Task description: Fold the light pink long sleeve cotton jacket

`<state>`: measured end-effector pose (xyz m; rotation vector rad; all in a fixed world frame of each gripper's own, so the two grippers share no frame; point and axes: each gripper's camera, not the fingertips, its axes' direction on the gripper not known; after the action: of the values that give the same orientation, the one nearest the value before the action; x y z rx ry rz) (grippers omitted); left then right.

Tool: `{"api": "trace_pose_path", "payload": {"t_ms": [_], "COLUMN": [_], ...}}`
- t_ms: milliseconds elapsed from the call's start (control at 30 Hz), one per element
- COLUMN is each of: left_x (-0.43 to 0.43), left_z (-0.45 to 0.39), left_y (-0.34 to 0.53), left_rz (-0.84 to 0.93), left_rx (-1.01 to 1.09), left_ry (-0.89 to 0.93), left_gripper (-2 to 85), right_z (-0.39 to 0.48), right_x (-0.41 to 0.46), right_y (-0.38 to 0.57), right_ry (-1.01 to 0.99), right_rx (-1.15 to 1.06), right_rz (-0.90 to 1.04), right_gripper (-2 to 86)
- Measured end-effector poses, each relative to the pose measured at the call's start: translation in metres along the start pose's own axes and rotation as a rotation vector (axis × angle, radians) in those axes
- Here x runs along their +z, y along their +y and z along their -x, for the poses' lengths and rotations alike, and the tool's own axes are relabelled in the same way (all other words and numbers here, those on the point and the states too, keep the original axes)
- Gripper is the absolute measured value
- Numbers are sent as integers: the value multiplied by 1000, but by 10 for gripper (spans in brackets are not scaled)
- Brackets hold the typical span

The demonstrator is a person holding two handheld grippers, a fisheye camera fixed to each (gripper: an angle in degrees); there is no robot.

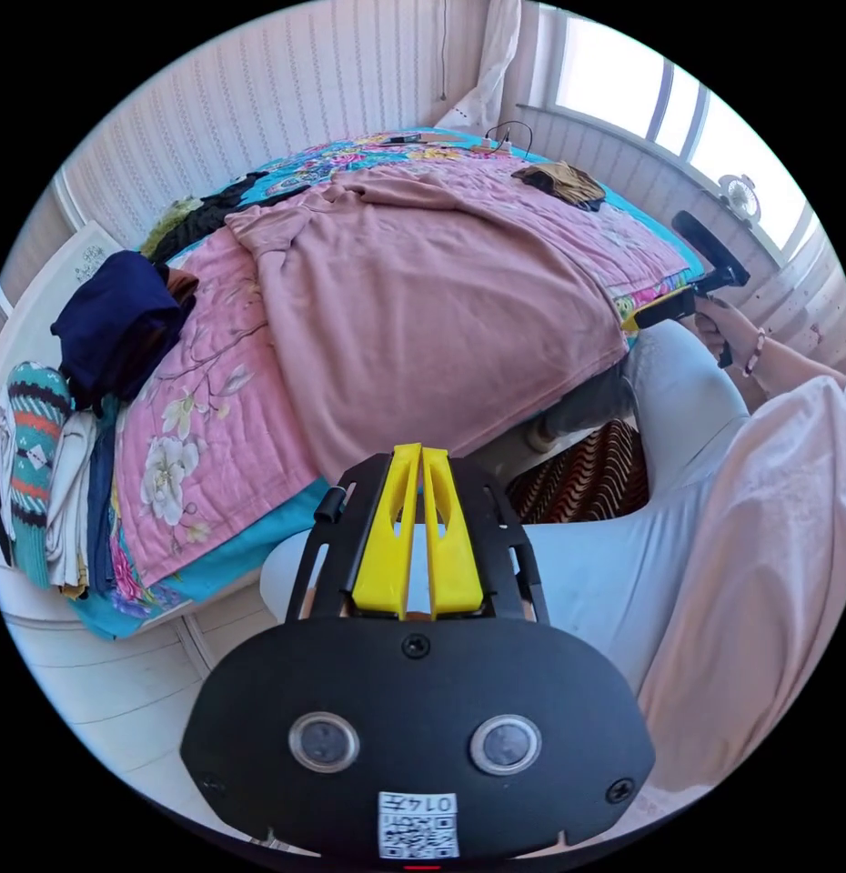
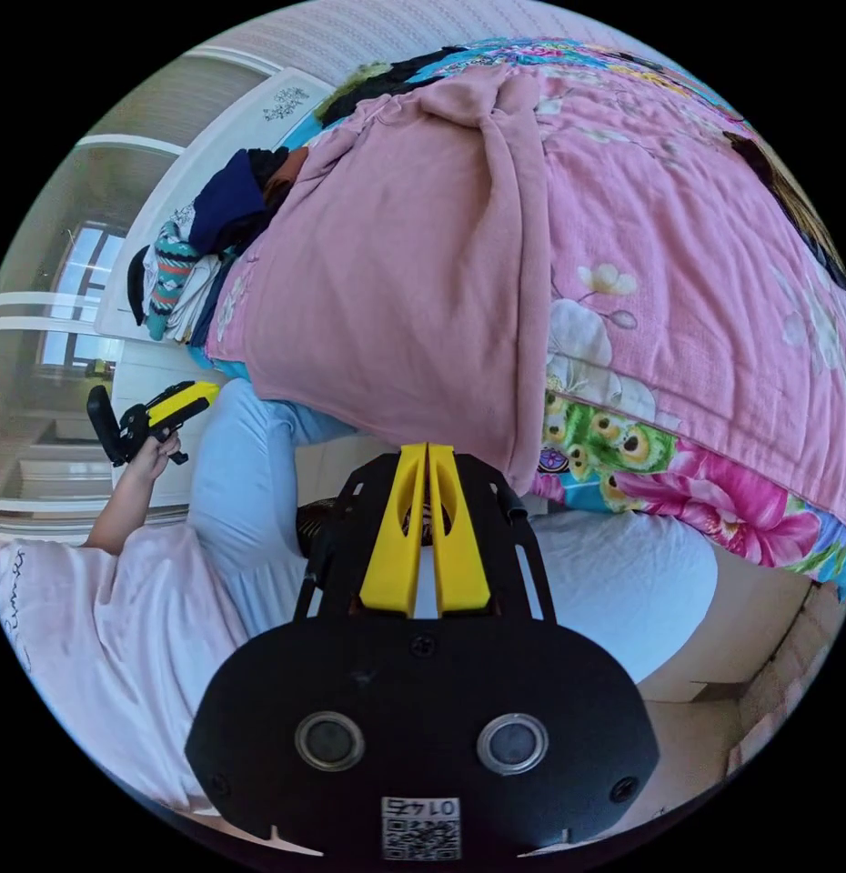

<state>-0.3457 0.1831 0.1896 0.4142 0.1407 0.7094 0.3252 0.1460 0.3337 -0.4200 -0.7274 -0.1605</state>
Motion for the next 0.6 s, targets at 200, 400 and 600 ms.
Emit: {"api": "trace_pose_path", "payload": {"t_ms": [200, 400, 600], "left_x": [32, 49, 72], "left_z": [-8, -2, 24], "left_y": [-15, -27, -56], "left_rz": [-17, -56, -109], "left_rx": [-9, -24, -66], "left_ry": [-8, -1, 32], "left_gripper": [-10, -10, -10], "right_z": [3, 2, -6], "right_x": [14, 14, 8], "right_y": [1, 1, -15], "right_ry": [41, 11, 11], "right_rx": [23, 34, 1], "right_rz": [-1, -21, -43], "right_gripper": [-3, -3, -2]}}
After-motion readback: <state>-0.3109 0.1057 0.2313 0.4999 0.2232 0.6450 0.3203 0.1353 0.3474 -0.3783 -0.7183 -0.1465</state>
